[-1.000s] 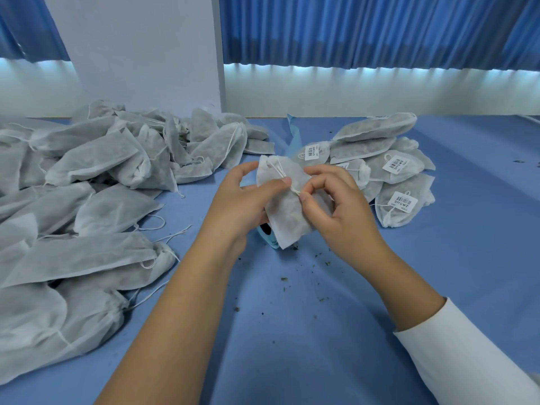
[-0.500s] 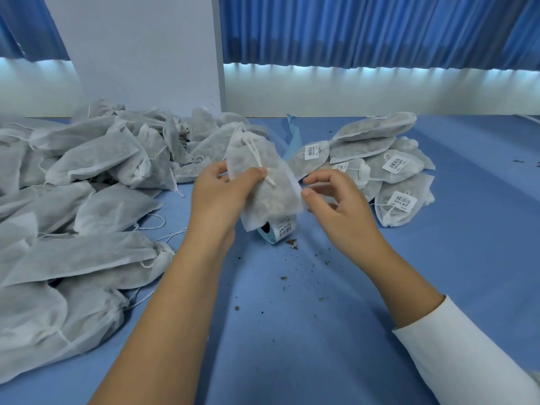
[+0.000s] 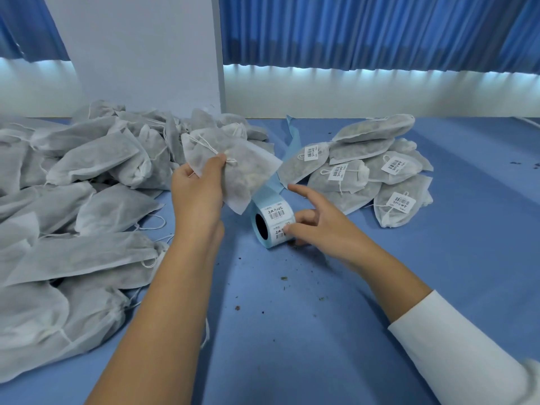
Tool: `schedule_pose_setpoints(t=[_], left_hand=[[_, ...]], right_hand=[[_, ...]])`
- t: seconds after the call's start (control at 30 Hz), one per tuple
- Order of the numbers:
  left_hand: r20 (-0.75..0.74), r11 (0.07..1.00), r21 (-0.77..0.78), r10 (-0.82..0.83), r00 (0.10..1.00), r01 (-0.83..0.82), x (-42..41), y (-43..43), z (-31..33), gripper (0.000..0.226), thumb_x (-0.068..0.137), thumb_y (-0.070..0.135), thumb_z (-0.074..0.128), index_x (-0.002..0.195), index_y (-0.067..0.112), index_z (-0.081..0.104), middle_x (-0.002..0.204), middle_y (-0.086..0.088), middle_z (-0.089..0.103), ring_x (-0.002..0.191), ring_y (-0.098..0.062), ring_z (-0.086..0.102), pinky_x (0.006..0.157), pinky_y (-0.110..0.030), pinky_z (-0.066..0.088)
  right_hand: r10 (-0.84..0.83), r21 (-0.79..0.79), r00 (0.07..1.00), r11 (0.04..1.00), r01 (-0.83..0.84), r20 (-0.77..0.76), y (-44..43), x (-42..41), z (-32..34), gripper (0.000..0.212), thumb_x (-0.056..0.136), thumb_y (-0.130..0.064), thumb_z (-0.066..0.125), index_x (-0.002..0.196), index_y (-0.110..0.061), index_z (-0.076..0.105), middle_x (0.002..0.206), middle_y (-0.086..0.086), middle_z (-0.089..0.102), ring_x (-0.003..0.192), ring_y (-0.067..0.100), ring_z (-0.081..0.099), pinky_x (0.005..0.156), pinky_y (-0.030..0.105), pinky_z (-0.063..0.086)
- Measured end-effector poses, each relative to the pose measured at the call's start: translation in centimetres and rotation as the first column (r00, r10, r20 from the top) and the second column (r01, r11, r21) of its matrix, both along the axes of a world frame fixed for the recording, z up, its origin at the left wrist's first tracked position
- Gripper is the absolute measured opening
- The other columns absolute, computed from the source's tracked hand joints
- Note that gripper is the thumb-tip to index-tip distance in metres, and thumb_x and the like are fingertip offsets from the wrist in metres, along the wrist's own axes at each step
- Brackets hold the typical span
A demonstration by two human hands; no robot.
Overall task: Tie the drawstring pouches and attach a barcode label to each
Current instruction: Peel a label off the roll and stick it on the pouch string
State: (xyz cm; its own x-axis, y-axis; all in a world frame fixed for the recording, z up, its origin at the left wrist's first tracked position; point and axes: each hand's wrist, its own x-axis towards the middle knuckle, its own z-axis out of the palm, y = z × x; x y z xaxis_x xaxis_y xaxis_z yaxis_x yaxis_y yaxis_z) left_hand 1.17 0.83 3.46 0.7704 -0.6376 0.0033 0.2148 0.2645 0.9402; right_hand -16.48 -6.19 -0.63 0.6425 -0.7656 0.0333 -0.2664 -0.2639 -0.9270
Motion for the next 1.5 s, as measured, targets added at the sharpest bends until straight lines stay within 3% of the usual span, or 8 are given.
schedule_pose_setpoints(t=[0.13, 0.3, 0.53, 0.7, 0.9, 1.23, 1.4, 1.5], left_hand=[[0.004, 0.999, -0.013, -0.031, 1.0, 0.031, -0.5, -0.5, -0.1, 0.028, 0.091, 0.032, 0.066, 0.109, 0.011, 0.064, 0.098, 0.0, 0.073, 0.088, -0.013, 0.071, 0.069, -0.027, 0.056], [-0.022, 0.99, -0.022, -0.137, 0.99, 0.137, -1.5, -1.1, -0.3, 0.02, 0.093, 0.03, 0.065, 0.098, 0.011, 0.063, 0.076, 0.002, 0.066, 0.064, -0.008, 0.063, 0.054, -0.021, 0.047], [-0.09, 0.955, 0.008, -0.296, 0.951, 0.298, -2.1, -1.1, -0.1, 0.018, 0.095, 0.023, 0.062, 0.083, 0.015, 0.071, 0.071, 0.003, 0.074, 0.062, -0.007, 0.069, 0.055, -0.019, 0.054], [-0.067, 0.941, 0.048, -0.333, 0.941, 0.336, -2.0, -1.0, -0.2, 0.02, 0.094, 0.025, 0.064, 0.08, 0.014, 0.073, 0.079, -0.003, 0.076, 0.072, -0.014, 0.071, 0.067, -0.028, 0.055], [-0.047, 0.934, 0.054, -0.351, 0.935, 0.354, -2.1, -1.0, -0.1, 0.02, 0.095, 0.025, 0.063, 0.081, 0.013, 0.073, 0.074, -0.001, 0.075, 0.065, -0.012, 0.071, 0.057, -0.022, 0.055], [-0.062, 0.93, 0.039, -0.362, 0.93, 0.365, -2.0, -1.1, -0.2, 0.019, 0.095, 0.023, 0.064, 0.081, 0.012, 0.072, 0.073, -0.002, 0.075, 0.063, -0.011, 0.071, 0.054, -0.021, 0.055], [-0.065, 0.93, 0.067, -0.356, 0.932, 0.36, -2.0, -1.4, -0.4, 0.017, 0.094, 0.025, 0.065, 0.086, 0.011, 0.07, 0.068, 0.0, 0.073, 0.06, -0.01, 0.068, 0.051, -0.019, 0.052], [-0.06, 0.932, 0.077, -0.35, 0.935, 0.354, -2.1, -1.6, -0.6, 0.017, 0.093, 0.026, 0.065, 0.092, 0.009, 0.07, 0.069, 0.001, 0.073, 0.061, -0.01, 0.068, 0.052, -0.019, 0.052]], right_hand=[[0.128, 0.045, 0.986, 0.99, -0.133, 0.104, 0.7, -0.2, 0.3, 0.073, 0.087, -0.006, 0.07, 0.135, -0.054, 0.045, 0.086, 0.003, 0.072, 0.076, 0.015, 0.067, 0.073, 0.032, 0.059], [0.136, -0.034, 0.99, 0.99, -0.135, 0.048, 1.5, 0.2, 0.5, 0.055, 0.086, -0.005, 0.071, 0.132, -0.033, 0.057, 0.091, 0.007, 0.071, 0.078, 0.029, 0.068, 0.066, 0.038, 0.061], [0.113, -0.049, 0.993, 0.993, -0.112, 0.027, 1.9, -0.1, 0.8, 0.036, 0.085, -0.016, 0.075, 0.117, -0.028, 0.066, 0.094, -0.003, 0.068, 0.082, 0.018, 0.072, 0.061, 0.04, 0.062], [0.035, -0.401, 0.999, 0.915, -0.043, -0.027, 1.7, -0.1, 0.7, 0.028, 0.086, -0.021, 0.074, 0.112, -0.03, 0.072, 0.109, -0.008, 0.061, 0.1, 0.005, 0.061, 0.074, 0.02, 0.055], [0.038, -0.559, 0.999, 0.828, -0.051, -0.034, 1.9, 0.0, 0.8, 0.03, 0.085, -0.019, 0.075, 0.116, -0.021, 0.072, 0.111, -0.002, 0.061, 0.104, 0.012, 0.058, 0.084, 0.027, 0.053], [-0.08, -0.744, 0.994, 0.668, 0.002, -0.069, 2.4, -0.2, 1.2, 0.024, 0.084, -0.03, 0.076, 0.108, -0.025, 0.076, 0.103, -0.006, 0.069, 0.092, 0.008, 0.051, 0.081, 0.033, 0.05], [-0.054, -0.76, 0.998, 0.65, 0.014, -0.028, 2.5, 0.1, 1.3, 0.014, 0.083, -0.017, 0.077, 0.096, -0.014, 0.079, 0.096, 0.001, 0.07, 0.095, 0.021, 0.062, 0.088, 0.026, 0.045], [-0.038, -0.783, 0.999, 0.622, -0.001, -0.032, 2.5, 0.1, 1.3, 0.013, 0.082, -0.015, 0.078, 0.094, -0.011, 0.079, 0.095, 0.003, 0.073, 0.092, 0.023, 0.066, 0.087, 0.032, 0.049]])
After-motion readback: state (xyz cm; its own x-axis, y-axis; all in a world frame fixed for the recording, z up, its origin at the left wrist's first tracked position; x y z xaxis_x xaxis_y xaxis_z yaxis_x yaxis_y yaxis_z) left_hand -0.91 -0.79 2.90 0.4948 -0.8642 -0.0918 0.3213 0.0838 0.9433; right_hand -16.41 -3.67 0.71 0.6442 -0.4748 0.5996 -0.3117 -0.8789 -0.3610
